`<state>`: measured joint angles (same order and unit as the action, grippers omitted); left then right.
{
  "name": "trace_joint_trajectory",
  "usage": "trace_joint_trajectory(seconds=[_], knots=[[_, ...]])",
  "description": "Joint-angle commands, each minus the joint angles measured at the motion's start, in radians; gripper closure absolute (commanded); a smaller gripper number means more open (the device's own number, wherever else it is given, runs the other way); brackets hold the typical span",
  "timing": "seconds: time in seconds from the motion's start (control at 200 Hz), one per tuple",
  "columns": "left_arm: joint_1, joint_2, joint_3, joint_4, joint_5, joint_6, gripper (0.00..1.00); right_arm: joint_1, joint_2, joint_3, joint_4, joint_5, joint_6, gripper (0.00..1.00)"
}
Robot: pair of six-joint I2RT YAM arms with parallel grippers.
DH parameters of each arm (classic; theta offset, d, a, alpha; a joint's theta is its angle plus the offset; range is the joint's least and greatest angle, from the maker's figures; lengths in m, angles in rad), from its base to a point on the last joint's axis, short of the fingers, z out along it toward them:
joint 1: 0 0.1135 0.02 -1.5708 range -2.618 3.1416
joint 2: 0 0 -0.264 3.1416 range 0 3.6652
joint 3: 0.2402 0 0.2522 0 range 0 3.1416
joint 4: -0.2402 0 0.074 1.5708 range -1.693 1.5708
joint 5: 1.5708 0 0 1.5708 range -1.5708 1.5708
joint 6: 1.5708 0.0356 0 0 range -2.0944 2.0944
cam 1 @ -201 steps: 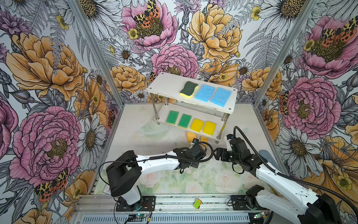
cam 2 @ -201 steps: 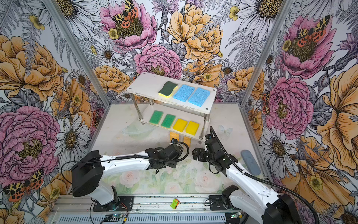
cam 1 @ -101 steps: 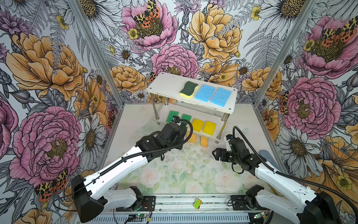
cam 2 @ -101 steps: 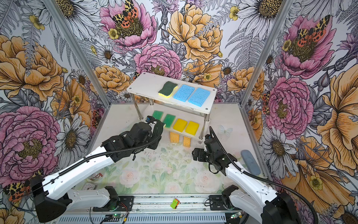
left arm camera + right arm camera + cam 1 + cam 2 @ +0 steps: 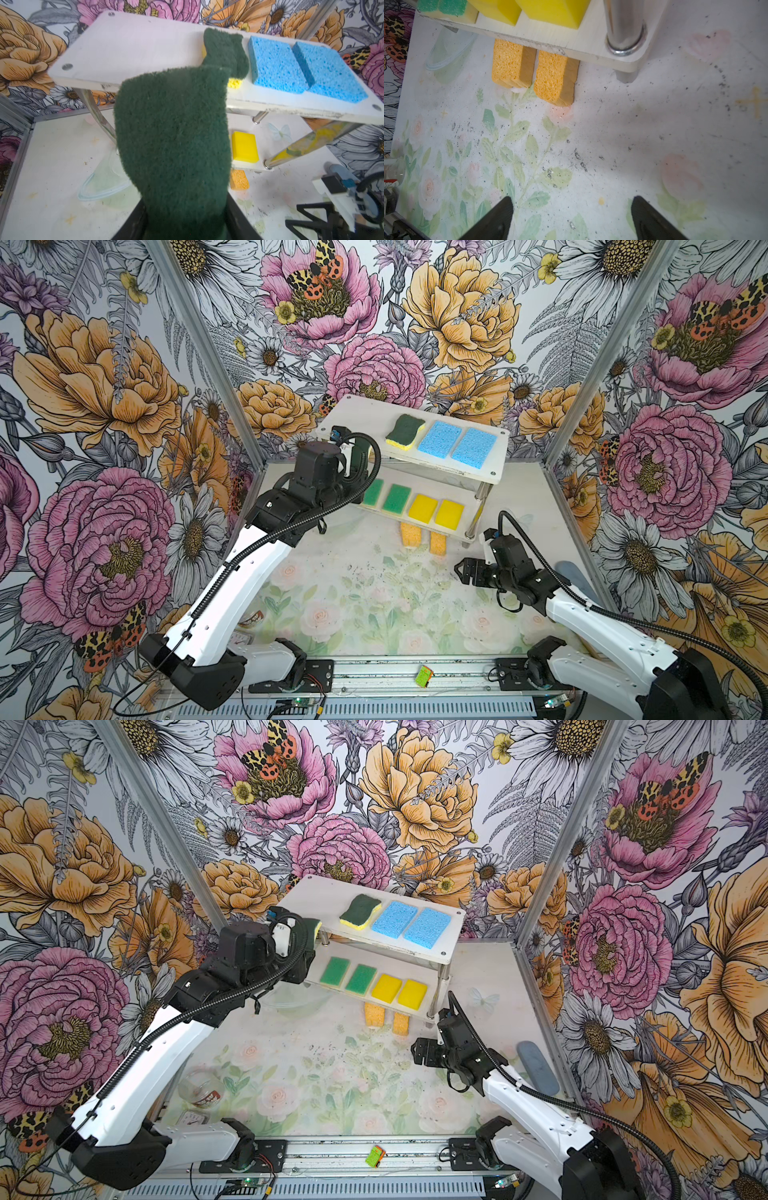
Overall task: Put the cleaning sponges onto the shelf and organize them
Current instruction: 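Lift the green scrub sponge and carry it up over the top shelf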
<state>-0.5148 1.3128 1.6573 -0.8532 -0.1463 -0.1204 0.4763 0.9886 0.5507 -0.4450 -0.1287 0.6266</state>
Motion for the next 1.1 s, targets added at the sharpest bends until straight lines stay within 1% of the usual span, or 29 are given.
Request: trace_joint_trajectory(seconds=[0.0,0.115,0.29,0.335,0.46,0.615,0.625,0.651,0.936,1.091], knots=[[0.051,0.067,0.108,-0.002,0.073,0.087,0.54,-0.006,-0.022,0.015,0.002,-0.002,-0.006,0.09],[0.100,0.161,0.228,-0.004,0.113,0.133,0.53,-0.007,-0.038,0.005,0.002,-0.001,-0.001,0.09],[0.170,0.308,0.395,-0.005,0.189,0.171,0.53,-0.007,-0.055,-0.004,0.002,0.001,0.007,0.09],[0.175,0.338,0.431,-0.005,0.207,0.196,0.53,-0.007,-0.058,-0.005,0.002,0.000,0.008,0.09],[0.177,0.421,0.513,-0.013,0.206,0.240,0.51,-0.006,-0.061,-0.006,0.002,0.003,0.012,0.09],[0.180,0.498,0.601,-0.039,0.215,0.261,0.49,-0.006,-0.061,-0.006,0.002,0.003,0.013,0.09],[0.180,0.526,0.608,-0.044,0.216,0.261,0.49,-0.006,-0.060,-0.006,0.002,0.004,0.013,0.09],[0.180,0.548,0.624,-0.050,0.216,0.263,0.49,-0.006,-0.060,-0.006,0.002,0.004,0.013,0.09],[0.200,0.655,0.711,-0.067,0.248,0.251,0.48,-0.006,-0.065,-0.012,0.002,0.006,0.017,0.09],[0.204,0.675,0.728,-0.073,0.276,0.246,0.48,-0.006,-0.074,-0.018,0.002,0.008,0.022,0.09]])
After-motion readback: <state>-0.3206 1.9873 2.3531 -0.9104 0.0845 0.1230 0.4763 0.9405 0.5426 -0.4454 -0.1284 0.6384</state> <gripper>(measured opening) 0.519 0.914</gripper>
